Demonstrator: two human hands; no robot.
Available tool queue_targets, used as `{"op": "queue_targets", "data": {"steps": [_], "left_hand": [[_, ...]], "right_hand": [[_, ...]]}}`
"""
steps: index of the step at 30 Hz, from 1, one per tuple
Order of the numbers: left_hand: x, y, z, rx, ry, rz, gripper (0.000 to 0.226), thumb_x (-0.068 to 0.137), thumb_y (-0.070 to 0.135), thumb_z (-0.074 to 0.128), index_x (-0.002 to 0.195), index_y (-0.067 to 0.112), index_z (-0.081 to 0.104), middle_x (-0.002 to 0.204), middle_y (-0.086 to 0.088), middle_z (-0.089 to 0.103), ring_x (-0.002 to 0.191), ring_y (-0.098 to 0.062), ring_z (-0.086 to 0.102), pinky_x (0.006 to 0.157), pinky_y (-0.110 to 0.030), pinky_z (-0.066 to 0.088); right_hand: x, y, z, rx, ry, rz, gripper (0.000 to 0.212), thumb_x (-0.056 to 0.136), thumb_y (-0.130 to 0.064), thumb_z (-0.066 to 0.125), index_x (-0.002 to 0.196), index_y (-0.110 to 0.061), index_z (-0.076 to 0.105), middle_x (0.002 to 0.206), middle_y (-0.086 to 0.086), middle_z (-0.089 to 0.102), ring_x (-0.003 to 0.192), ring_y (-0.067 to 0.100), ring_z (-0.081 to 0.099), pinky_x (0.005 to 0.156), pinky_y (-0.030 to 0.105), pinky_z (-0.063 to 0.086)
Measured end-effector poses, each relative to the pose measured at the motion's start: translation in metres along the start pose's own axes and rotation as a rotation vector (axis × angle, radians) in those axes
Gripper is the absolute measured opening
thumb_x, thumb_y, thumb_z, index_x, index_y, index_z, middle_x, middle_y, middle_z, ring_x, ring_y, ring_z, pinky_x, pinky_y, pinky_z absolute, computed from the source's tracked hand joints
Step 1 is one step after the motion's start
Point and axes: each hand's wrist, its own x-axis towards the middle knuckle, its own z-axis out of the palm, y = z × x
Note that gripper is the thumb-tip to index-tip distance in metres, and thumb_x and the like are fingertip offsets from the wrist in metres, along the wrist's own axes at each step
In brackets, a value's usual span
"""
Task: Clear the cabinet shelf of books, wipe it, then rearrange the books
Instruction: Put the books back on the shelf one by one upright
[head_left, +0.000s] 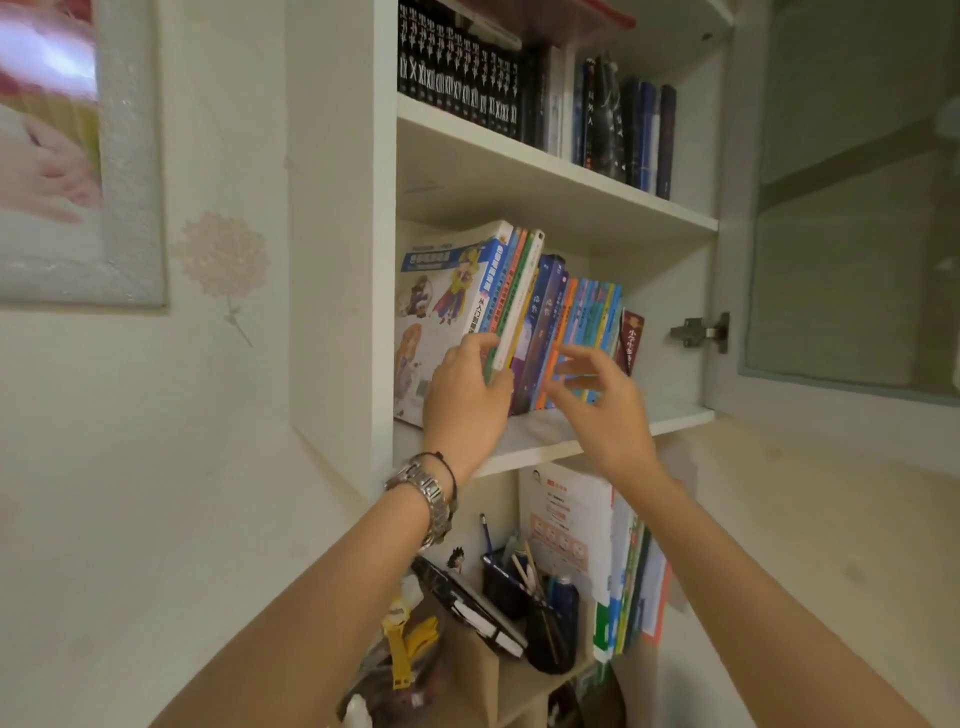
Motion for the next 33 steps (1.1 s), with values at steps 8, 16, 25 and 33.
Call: {"op": "queue_targets", "data": {"steps": [8,16,25,33], "left_hand": [[-0.133,0.004,0.018,-0.33,-0.288,0.061,0.02,0.093,0.026,0.057,0.112,0.027,0.06,0.108,0.02,0.062,0.102,0.006,0.056,0.086,-0.009,0.044],[-0.257,-0.036,0.053,-0.585,-0.68,-0.368,0.015,0.087,0.03,0.064,0.102,0.032,0.064,0.094,0.027,0.067,0.094,0.008,0.061,0.087,-0.013,0.048],[-0.372,-0.058,0.085,-0.695,-0.957,-0.683,0.013,0.085,0.033,0.068,0.097,0.03,0.07,0.101,0.016,0.07,0.102,-0.003,0.062,0.096,-0.029,0.046],[-0.459,-0.013,0.103,-0.741,-1.366,-0.552,0.014,0.088,0.029,0.063,0.102,0.027,0.067,0.098,0.019,0.069,0.097,0.004,0.061,0.086,-0.018,0.046]], "right_hand": [[-0.136,0.007,-0.054,0.026,0.002,0.149,0.034,0.09,-0.013,0.065,0.119,-0.028,0.058,0.105,-0.009,0.066,0.098,0.002,0.061,0.076,0.013,0.049],[-0.287,0.027,-0.097,0.022,0.058,0.532,0.031,0.088,-0.01,0.063,0.115,-0.026,0.059,0.098,-0.018,0.067,0.092,0.001,0.064,0.075,0.014,0.05],[-0.438,0.012,-0.14,-0.157,0.399,0.833,0.032,0.087,-0.005,0.065,0.111,-0.026,0.064,0.096,-0.007,0.072,0.092,0.009,0.066,0.075,0.023,0.052],[-0.554,-0.044,-0.157,-0.343,0.705,1.058,0.031,0.087,-0.011,0.067,0.113,-0.026,0.064,0.097,-0.006,0.072,0.095,0.012,0.066,0.079,0.031,0.054]]}}
